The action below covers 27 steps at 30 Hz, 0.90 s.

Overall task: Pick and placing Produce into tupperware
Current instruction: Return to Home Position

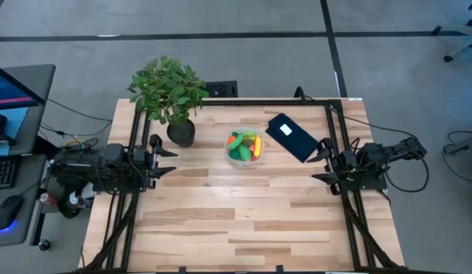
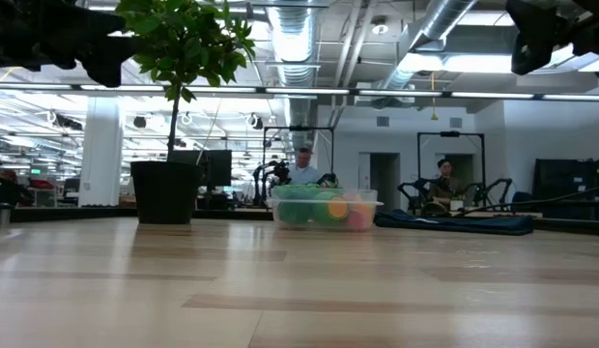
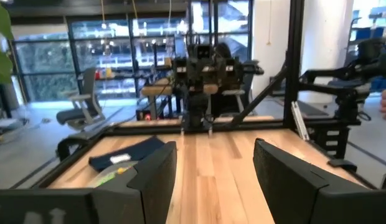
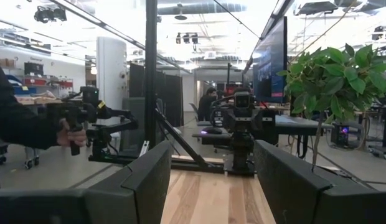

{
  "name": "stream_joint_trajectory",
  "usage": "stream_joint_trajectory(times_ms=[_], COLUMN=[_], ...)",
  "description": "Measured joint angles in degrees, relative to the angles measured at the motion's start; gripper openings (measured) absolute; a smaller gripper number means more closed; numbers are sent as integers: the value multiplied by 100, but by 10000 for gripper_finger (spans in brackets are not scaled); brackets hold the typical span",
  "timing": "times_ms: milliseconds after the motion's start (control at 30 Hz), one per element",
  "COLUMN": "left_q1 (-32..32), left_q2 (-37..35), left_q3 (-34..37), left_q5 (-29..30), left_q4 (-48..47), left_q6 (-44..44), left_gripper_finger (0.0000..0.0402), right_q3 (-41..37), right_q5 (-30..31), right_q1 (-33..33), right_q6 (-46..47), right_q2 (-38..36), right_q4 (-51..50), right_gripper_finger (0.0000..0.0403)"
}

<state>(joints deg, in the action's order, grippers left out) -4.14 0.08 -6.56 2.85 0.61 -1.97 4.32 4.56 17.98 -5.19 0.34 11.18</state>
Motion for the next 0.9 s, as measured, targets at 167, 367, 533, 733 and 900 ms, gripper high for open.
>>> stream_joint_trajectory(times_ms=[167, 367, 533, 733, 900], left_q1=[0, 0, 0, 0, 0], left_q2=[2, 0, 2, 2, 2], left_q3=[315, 591, 594, 596, 598], left_q5=[0, 53, 154, 498, 507], left_q4=[562, 1083, 1174, 1006, 998], left_q6=[-106, -99, -420, -744, -751], left_gripper_finger=[203, 203, 203, 203, 203], right_q3=[0, 0, 0, 0, -2], right_q5=[-2, -7, -9, -43, -334], right_q1=[1, 2, 2, 2, 2], right_q6=[4, 10, 6, -223, -567], right_q2=[0, 0, 0, 0, 1], right_q4=[1, 91, 107, 102, 24], right_gripper_finger=[221, 221, 221, 221, 221])
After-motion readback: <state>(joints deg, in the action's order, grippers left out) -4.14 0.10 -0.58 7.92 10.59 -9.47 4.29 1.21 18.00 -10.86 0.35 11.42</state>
